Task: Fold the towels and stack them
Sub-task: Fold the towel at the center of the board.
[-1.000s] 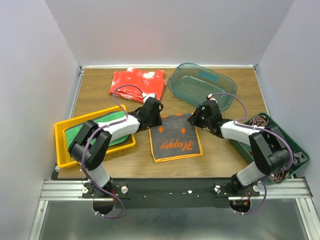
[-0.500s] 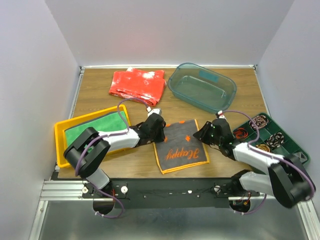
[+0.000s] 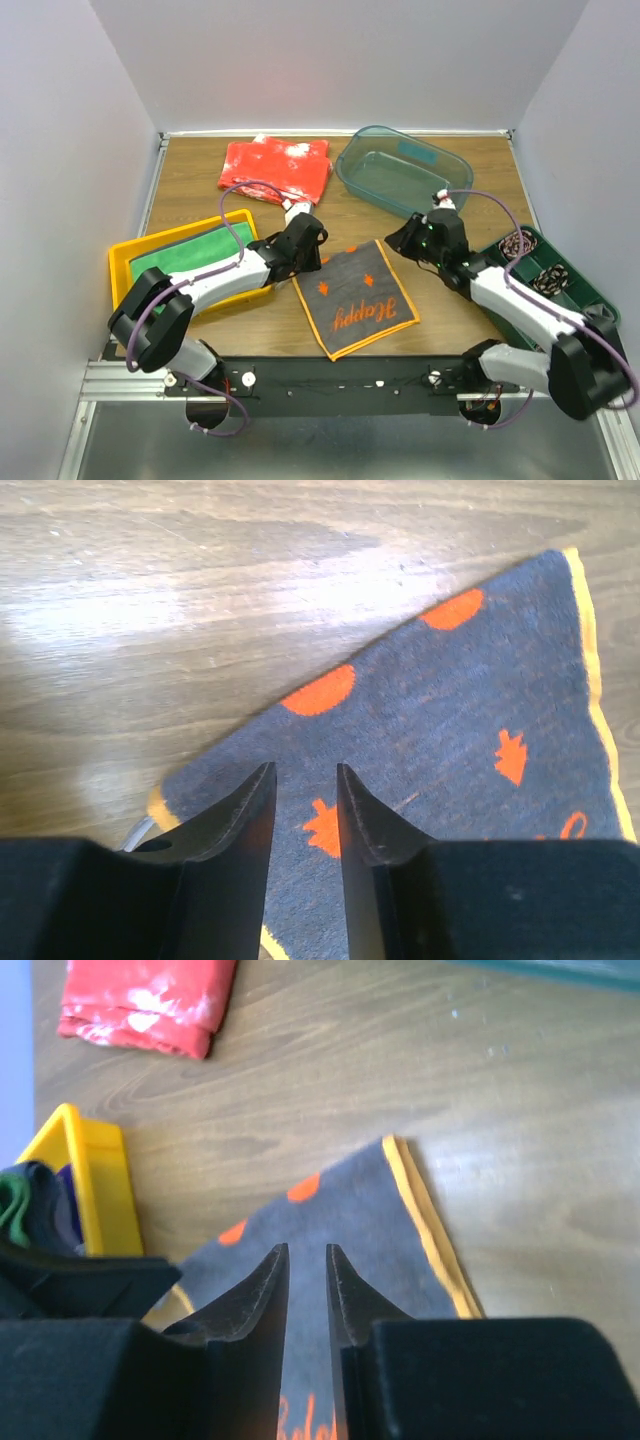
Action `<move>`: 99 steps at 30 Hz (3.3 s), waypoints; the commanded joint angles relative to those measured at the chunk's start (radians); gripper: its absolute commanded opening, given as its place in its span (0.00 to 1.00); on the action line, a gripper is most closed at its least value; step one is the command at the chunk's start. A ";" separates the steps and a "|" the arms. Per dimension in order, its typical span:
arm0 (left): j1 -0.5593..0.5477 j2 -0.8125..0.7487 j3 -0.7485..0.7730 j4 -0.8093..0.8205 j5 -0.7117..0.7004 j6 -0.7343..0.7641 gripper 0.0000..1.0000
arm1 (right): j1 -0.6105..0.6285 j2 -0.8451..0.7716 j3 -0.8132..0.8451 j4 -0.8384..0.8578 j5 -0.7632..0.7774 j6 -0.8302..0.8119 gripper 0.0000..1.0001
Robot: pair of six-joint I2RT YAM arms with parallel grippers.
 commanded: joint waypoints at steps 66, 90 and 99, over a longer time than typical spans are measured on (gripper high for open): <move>0.119 0.224 0.076 0.097 -0.071 0.137 0.14 | 0.004 0.528 0.189 -0.033 0.189 -0.167 0.03; 0.118 -0.126 -0.058 0.114 0.058 0.218 0.03 | -0.005 0.131 0.066 -0.016 0.088 -0.165 0.01; -0.011 -0.308 -0.308 0.167 0.121 0.126 0.38 | -0.002 -0.192 -0.225 -0.048 -0.073 -0.014 0.38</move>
